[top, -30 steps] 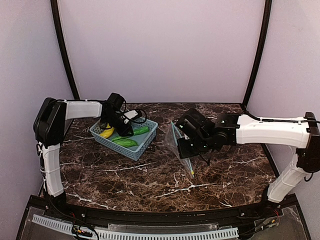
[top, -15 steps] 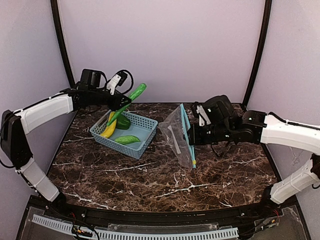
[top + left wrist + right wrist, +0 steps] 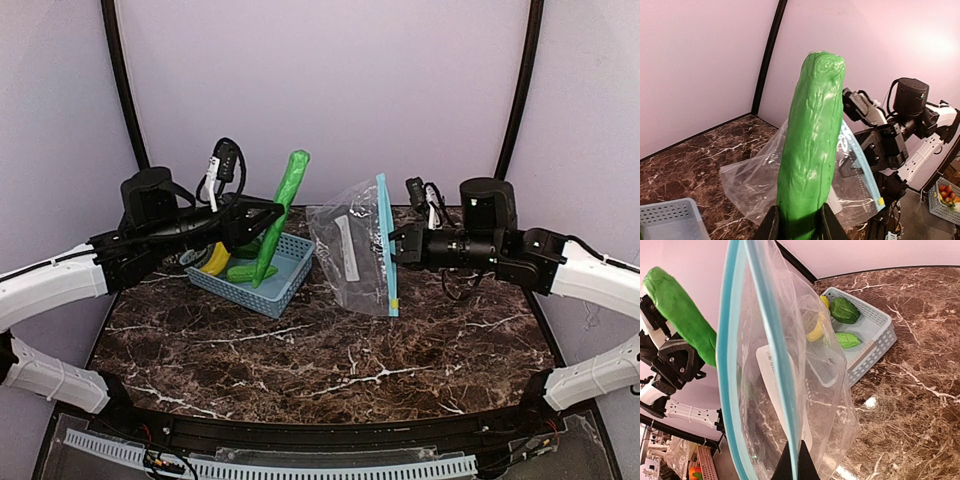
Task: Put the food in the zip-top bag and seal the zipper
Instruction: Pick up the fake vegetable from the bin, then set the zipper food storage bag at the center of the board, then pass from the left arm to the right, then pick up the zipper food storage bag at the center of the board.
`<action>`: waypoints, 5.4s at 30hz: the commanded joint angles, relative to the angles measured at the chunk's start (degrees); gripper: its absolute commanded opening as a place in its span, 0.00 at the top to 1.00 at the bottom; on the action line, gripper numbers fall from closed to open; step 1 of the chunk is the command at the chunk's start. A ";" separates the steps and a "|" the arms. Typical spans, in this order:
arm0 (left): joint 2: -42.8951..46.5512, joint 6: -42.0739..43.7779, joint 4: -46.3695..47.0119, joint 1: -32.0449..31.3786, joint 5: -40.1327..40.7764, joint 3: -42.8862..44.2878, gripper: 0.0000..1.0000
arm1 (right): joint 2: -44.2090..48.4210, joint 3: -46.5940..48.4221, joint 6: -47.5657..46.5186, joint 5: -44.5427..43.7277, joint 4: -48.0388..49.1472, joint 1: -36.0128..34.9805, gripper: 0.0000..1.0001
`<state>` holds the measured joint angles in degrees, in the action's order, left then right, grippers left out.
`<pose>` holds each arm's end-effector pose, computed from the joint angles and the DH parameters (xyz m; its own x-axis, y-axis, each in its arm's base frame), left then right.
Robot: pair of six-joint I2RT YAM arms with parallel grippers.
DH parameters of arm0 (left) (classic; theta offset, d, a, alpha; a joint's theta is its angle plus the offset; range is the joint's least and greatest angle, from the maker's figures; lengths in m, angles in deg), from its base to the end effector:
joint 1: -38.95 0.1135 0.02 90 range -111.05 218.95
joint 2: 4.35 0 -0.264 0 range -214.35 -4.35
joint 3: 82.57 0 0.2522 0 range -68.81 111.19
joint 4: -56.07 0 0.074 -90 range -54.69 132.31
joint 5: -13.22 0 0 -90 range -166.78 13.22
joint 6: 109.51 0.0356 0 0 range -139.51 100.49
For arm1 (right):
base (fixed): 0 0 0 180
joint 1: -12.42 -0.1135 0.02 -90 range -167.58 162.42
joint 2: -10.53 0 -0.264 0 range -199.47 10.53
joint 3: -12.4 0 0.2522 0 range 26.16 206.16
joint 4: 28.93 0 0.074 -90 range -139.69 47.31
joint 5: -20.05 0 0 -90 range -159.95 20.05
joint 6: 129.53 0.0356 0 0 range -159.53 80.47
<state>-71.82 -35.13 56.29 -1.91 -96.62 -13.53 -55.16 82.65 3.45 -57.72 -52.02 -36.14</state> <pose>0.2026 -0.1913 0.3676 -0.2120 -0.1515 -0.9655 0.8461 0.4659 -0.2589 0.1703 0.2043 0.3396 -0.7440 0.1640 -0.6478 -0.4899 0.5255 0.6957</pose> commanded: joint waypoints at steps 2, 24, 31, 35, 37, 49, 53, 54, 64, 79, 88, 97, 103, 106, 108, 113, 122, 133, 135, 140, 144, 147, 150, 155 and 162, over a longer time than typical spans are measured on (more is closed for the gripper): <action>-0.27 -6.34 13.66 -8.19 7.93 -2.01 0.85 | 1.74 -0.98 2.33 4.12 6.11 0.65 1.00; -1.67 -21.59 16.45 -15.15 13.28 -12.37 0.82 | -13.76 10.08 3.25 -27.00 -24.78 -9.67 1.00; 3.21 -22.50 9.31 -14.03 17.77 -15.56 0.82 | -22.15 13.37 4.26 -28.44 -26.39 -11.39 1.00; 5.27 -22.95 4.78 -12.15 16.03 -15.85 0.82 | -27.12 15.75 3.57 -27.39 -25.37 -11.76 1.00; 5.91 -23.25 2.92 -11.84 15.51 -16.09 0.82 | -28.48 16.25 2.35 -24.91 -22.67 -11.76 0.98; 9.79 -27.83 3.05 -11.70 16.82 -20.79 0.82 | -21.29 14.59 -0.84 -13.68 -18.77 -11.77 0.30; 10.16 -27.84 3.54 -11.74 16.33 -20.92 0.82 | -16.75 11.95 -1.42 -9.42 -17.91 -11.82 0.21; 10.02 -27.74 4.02 -11.72 16.11 -20.96 0.82 | -15.25 10.60 -1.45 -8.58 -16.31 -11.78 0.20; 4.62 -28.40 14.77 -13.20 6.66 -19.62 0.82 | -9.05 3.84 3.11 -2.14 7.18 -11.25 0.12; 3.52 -29.20 20.52 -15.49 5.77 -20.69 0.82 | -16.39 6.87 7.66 1.08 18.03 -9.94 0.34; 2.07 -29.78 21.86 -15.69 4.42 -20.38 0.82 | -17.59 7.28 7.80 3.04 20.98 -9.88 0.50; 1.11 -30.18 22.45 -15.73 3.80 -20.18 0.73 | -17.00 7.22 7.17 0.95 20.05 -9.89 0.75; 3.27 -33.45 22.17 -15.86 8.71 -24.09 0.32 | -13.42 7.10 2.47 -6.47 11.58 -9.69 0.78; 4.54 -36.74 21.64 -16.24 12.75 -28.87 0.29 | -10.55 6.79 -0.49 -13.30 4.80 -9.64 0.78; 5.13 -38.60 19.19 -16.56 15.69 -31.08 0.29 | -8.68 6.36 -1.60 -17.01 1.03 -9.65 0.79; 3.94 -43.58 18.13 -16.62 20.88 -35.47 0.37 | -4.03 4.62 -2.15 -21.21 -3.23 -9.58 0.79; -8.47 -47.73 27.15 -16.62 23.34 -37.90 0.52 | -2.34 4.18 -1.65 -21.91 -3.55 -9.62 0.79; -19.60 -47.12 31.94 -16.67 24.74 -35.19 0.65 | -2.01 6.13 -2.27 -22.76 -5.34 -9.32 0.79; -21.36 -47.09 33.19 -16.65 24.77 -34.90 0.66 | -1.89 6.28 -2.31 -22.92 -5.52 -9.29 0.79; -25.35 -47.23 35.38 -16.68 25.01 -33.59 0.71 | -1.58 6.49 -2.23 -23.04 -5.77 -9.01 0.79; -28.43 -46.56 36.77 -16.63 24.69 -31.63 0.73 | -1.51 6.53 -2.18 -23.03 -6.22 -8.83 0.78; -30.08 -46.16 36.92 -16.54 24.88 -30.73 0.74 | -1.11 6.56 -2.03 -23.19 -6.49 -8.88 0.78; -31.43 -45.93 36.94 -16.29 25.49 -30.28 0.74 | -0.55 6.37 -1.91 -23.68 -6.88 -8.73 0.78; -33.57 -46.10 37.68 -15.52 24.47 -29.35 0.76 | 0.28 5.94 -1.68 -24.42 -7.33 -8.56 0.78; -36.49 -46.15 39.98 -15.07 23.95 -28.18 0.75 | 0.41 5.97 -1.72 -24.70 -7.96 -8.24 0.77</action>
<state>-107.20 -81.66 94.15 -17.45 -72.51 -41.94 -55.46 87.44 1.63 -81.34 -59.71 -44.94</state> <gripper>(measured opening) 0.243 0.291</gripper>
